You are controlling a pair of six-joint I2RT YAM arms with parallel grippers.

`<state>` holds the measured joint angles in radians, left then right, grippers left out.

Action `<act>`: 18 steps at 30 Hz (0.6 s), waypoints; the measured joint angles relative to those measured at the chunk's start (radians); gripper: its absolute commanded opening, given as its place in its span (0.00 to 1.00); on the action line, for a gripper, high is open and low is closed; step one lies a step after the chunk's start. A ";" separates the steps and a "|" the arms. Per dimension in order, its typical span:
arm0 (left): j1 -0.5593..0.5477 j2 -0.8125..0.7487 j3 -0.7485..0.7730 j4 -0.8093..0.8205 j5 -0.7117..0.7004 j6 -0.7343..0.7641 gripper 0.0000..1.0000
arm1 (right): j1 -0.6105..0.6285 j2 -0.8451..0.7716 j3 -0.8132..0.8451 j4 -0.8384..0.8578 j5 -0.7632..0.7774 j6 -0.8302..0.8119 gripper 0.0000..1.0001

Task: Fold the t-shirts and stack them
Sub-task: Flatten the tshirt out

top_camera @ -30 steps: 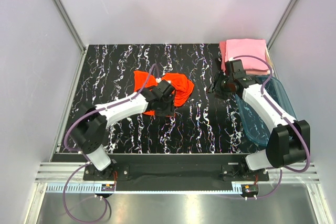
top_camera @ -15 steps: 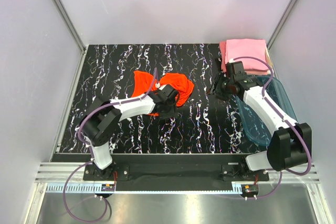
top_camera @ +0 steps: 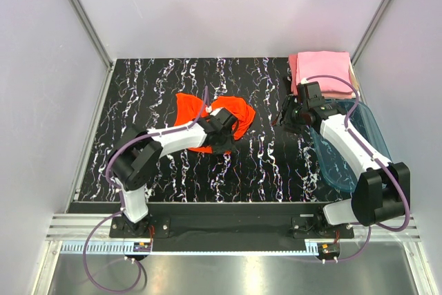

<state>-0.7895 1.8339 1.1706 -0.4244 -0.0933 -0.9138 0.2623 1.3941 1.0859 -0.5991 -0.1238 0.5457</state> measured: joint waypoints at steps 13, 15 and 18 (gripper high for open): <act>0.008 0.010 0.010 -0.016 -0.010 0.000 0.40 | 0.000 0.000 -0.001 0.000 0.000 -0.005 0.56; 0.008 0.017 0.019 -0.021 -0.011 0.004 0.32 | 0.000 0.000 -0.003 0.002 0.001 -0.005 0.56; 0.008 0.028 0.039 -0.029 -0.010 0.027 0.00 | 0.000 0.002 -0.013 0.005 0.002 -0.003 0.55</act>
<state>-0.7815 1.8622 1.2098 -0.4530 -0.1032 -0.8871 0.2623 1.3960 1.0733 -0.5945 -0.1215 0.5423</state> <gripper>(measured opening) 0.098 0.555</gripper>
